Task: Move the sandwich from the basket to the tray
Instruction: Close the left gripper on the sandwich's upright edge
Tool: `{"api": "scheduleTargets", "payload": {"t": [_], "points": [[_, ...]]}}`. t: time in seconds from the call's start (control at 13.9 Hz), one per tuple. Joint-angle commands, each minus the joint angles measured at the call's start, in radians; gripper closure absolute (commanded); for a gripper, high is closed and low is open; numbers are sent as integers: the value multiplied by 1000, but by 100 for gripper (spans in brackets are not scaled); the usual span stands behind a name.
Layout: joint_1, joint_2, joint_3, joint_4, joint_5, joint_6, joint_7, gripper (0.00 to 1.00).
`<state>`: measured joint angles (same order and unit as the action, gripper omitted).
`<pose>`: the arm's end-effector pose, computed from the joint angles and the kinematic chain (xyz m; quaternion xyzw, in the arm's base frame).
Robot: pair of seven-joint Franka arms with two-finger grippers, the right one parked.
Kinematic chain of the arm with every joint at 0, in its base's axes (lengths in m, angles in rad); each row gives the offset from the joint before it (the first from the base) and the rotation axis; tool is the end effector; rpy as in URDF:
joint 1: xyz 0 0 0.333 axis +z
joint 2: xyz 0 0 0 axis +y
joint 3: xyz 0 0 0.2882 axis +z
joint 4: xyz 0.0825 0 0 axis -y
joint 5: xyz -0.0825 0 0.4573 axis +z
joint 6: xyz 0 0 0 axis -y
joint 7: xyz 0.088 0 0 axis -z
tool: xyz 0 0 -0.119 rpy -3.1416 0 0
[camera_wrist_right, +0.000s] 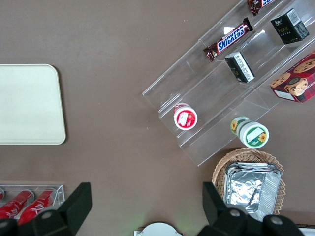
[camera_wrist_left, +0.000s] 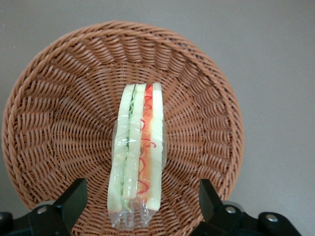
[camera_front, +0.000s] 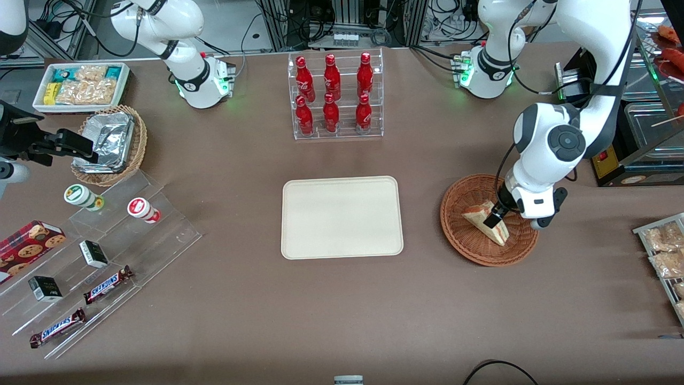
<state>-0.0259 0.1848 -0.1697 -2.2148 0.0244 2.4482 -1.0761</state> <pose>0.5861 -0.1182 0.2068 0.9074 0.4193 0.0163 0.0213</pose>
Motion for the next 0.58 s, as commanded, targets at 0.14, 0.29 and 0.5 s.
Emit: {"api": "scheduleTargets", "payload": {"t": [0.14,0.29,0.5], "points": [[-6,64,-1,-3,3,69,-24,0],[-6,91,-1,-2,5,107,-24,0],[-12,113,-1,1,8,129,-15,41]]}}
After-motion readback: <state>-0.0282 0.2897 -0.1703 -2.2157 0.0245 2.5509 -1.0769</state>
